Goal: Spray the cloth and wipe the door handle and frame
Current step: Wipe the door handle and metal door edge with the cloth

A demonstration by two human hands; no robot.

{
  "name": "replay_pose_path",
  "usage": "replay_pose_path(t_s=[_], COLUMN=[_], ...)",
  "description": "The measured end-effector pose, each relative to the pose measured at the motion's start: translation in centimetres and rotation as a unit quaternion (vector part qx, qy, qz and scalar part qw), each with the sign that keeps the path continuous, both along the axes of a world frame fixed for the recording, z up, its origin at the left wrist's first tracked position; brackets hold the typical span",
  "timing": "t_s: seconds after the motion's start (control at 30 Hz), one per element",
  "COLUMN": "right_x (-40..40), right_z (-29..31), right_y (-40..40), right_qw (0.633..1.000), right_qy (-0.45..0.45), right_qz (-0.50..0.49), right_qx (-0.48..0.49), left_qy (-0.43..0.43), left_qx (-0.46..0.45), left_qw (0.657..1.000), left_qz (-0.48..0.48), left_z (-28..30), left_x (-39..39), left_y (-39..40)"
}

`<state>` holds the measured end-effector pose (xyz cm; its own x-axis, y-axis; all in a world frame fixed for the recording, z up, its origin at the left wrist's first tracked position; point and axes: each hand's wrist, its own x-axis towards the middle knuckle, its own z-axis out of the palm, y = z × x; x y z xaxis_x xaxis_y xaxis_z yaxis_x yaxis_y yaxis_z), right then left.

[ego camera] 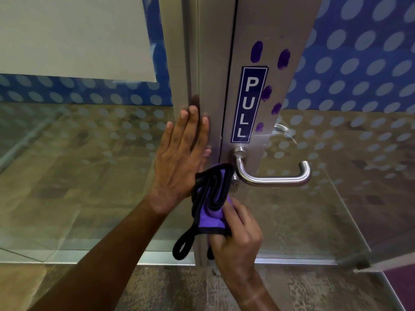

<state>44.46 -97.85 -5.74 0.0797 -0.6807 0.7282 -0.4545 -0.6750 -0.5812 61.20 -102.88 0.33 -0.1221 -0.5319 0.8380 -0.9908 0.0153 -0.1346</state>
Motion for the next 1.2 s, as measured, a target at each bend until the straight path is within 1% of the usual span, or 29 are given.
replay_pose_path(t_s=[0.13,0.27,0.43,0.57,0.7,0.8,0.87,0.93,1.0,1.1,1.2], right_x=[0.4,1.6,2.7,3.4,3.2,3.5,3.8,4.0,4.0,3.7,3.7], right_z=[2.2,4.3,4.6,4.0,4.0,5.2,6.2,6.7,6.0,3.7,2.8], right_y=[-0.5,-1.7,-1.9,-2.0,-1.8,-1.7,-2.0,-2.3,-2.1,-1.5,-1.4], right_qw=[0.999,0.996,0.99,0.986,0.981,0.978,0.977,0.979,0.982,0.98,0.973], right_qy=[-0.035,-0.045,-0.05,-0.039,-0.062,-0.103,-0.12,-0.113,-0.087,-0.036,-0.041], right_qz=[-0.027,-0.074,-0.127,-0.145,-0.161,-0.159,-0.162,-0.162,-0.16,-0.172,-0.188], right_qx=[-0.011,-0.009,0.034,0.069,0.093,0.086,0.064,0.042,0.046,0.089,0.131], left_qy=[-0.01,-0.001,-0.012,-0.011,0.004,-0.009,-0.01,-0.004,0.002,0.003,-0.001], left_qx=[-0.003,-0.009,0.008,0.022,0.011,0.017,0.02,0.014,0.012,0.015,0.016], left_qw=[1.0,1.0,1.0,1.0,1.0,1.0,0.999,1.0,0.999,1.0,1.0], left_qz=[-0.002,-0.011,0.002,-0.002,-0.01,-0.017,-0.024,-0.026,-0.031,-0.023,-0.016], left_z=[0.2,0.2,0.1,0.3,0.5,0.5,0.5,0.5,0.4,0.3,0.5], left_x=[0.1,-0.4,-0.1,0.2,-0.2,0.0,0.0,0.0,-0.1,0.0,-0.1], left_y=[0.1,0.0,0.1,0.3,0.4,0.3,0.2,0.1,0.1,0.2,0.2])
